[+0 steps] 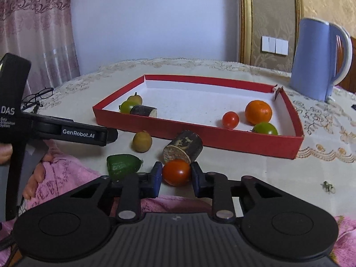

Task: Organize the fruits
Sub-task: 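Grasp the red cherry tomato on the table with the right gripper, then carry the cherry tomato into the tray and open the right gripper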

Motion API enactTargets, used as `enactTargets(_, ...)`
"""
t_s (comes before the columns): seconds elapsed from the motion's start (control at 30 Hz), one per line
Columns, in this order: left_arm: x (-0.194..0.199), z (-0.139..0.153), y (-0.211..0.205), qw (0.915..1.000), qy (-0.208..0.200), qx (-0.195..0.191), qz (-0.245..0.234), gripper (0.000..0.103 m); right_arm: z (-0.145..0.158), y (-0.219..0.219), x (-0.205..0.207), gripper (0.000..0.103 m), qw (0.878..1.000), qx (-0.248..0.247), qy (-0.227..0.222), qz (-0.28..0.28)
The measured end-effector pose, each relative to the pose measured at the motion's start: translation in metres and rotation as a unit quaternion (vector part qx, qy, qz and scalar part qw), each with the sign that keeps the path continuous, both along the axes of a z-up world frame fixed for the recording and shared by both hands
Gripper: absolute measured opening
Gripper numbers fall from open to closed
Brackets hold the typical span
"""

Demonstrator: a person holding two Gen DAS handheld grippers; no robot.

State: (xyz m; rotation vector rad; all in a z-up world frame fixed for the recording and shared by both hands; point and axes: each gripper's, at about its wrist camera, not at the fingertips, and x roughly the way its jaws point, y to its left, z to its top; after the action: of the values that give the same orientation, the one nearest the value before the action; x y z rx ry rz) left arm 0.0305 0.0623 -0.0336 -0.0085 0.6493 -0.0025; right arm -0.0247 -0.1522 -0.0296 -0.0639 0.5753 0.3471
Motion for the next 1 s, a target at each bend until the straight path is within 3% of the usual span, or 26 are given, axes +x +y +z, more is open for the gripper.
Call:
enactTargets(0.2, 0.000, 0.000, 0.000, 1.0000, 0.000, -0.001, 0.000, 0.103, 0.016, -0.014, -0.006, 0.027, 0.999, -0.007, -0.042, -0.016)
enactTargets(0.33, -0.001, 0.000, 0.000, 1.0000, -0.001, -0.001, 0.000, 0.103, 0.031, -0.024, 0.015, 0.027, 0.998, 0.000, -0.051, -0.034)
enactTargets(0.57, 0.000, 0.000, 0.000, 1.0000, 0.000, -0.001, 0.000, 0.103, 0.041, -0.016, 0.080, 0.027, 0.999, -0.010, -0.031, -0.035)
enactTargets(0.77, 0.000, 0.000, -0.001, 1.0000, 0.000, 0.001, 0.000, 0.103, 0.025, 0.003, 0.137, 0.027, 0.998, -0.043, 0.016, -0.038)
enactTargets(1.0, 0.000, 0.000, 0.000, 1.0000, 0.000, 0.000, 0.000, 0.103, 0.007, 0.016, 0.164, 0.027, 0.995, -0.084, 0.033, -0.047)
